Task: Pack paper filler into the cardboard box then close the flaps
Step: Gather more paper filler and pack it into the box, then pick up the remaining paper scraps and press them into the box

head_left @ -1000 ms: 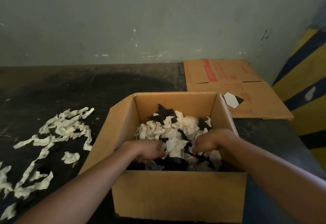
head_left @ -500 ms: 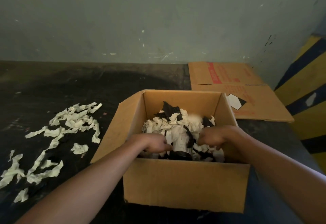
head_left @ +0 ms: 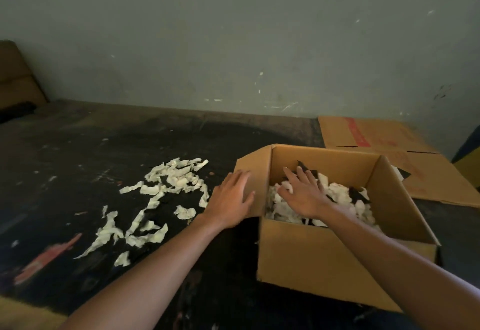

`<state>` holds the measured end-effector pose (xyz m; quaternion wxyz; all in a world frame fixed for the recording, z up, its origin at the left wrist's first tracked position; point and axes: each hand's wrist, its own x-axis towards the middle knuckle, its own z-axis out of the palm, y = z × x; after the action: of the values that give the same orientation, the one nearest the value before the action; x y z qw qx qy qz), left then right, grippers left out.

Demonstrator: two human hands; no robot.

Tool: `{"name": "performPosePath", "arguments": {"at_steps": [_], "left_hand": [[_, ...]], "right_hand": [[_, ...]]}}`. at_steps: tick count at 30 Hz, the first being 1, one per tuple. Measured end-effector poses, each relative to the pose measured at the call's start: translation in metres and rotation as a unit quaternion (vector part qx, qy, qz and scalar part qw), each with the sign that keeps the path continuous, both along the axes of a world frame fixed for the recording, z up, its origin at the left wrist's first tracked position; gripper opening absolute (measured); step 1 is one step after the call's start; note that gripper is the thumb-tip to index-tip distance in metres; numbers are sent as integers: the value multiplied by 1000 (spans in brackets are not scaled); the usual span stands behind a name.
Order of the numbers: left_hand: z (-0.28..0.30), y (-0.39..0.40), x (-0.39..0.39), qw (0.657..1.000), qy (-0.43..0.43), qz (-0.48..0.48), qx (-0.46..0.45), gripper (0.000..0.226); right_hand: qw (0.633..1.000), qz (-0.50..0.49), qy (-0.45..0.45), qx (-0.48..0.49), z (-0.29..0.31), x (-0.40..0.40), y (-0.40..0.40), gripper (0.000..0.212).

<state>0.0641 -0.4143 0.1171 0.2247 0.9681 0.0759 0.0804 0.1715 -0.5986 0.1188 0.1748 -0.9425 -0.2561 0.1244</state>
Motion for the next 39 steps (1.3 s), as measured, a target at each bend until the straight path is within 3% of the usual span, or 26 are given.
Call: {"name": "performPosePath", "arguments": {"at_steps": [5,11,14,20,26,31,35,39], "left_hand": [[-37,73,-83,996,53,70,-9,67],[-96,153,-184,980,135,141,-36,73],[-119,181,-219,967,179,172,-58,79],[-162,215,-252,941,245,211,-100,97],[-194,239,-244,938,245,239,-51,116],[-211,286,-216,941,208,266,-5,96],[-216,325,-183,949,219,224,29,90],[-203,351,-143,970,163,176,34,63]], "right_hand": [[997,57,-40,45,-12,-77,74,69],[966,192,-166,48,-46,-161,141,61],[978,189,-75,41,-72,-187,166,65],[982,163,62,-73,-137,-206,190,86],[976,164,78,-117,-182,-209,233,103],[977,170,20,-125,-203,-194,302,83],[978,167,-10,-126,-211,-173,359,72],[985,172,-5,-28,-200,-140,401,60]]}}
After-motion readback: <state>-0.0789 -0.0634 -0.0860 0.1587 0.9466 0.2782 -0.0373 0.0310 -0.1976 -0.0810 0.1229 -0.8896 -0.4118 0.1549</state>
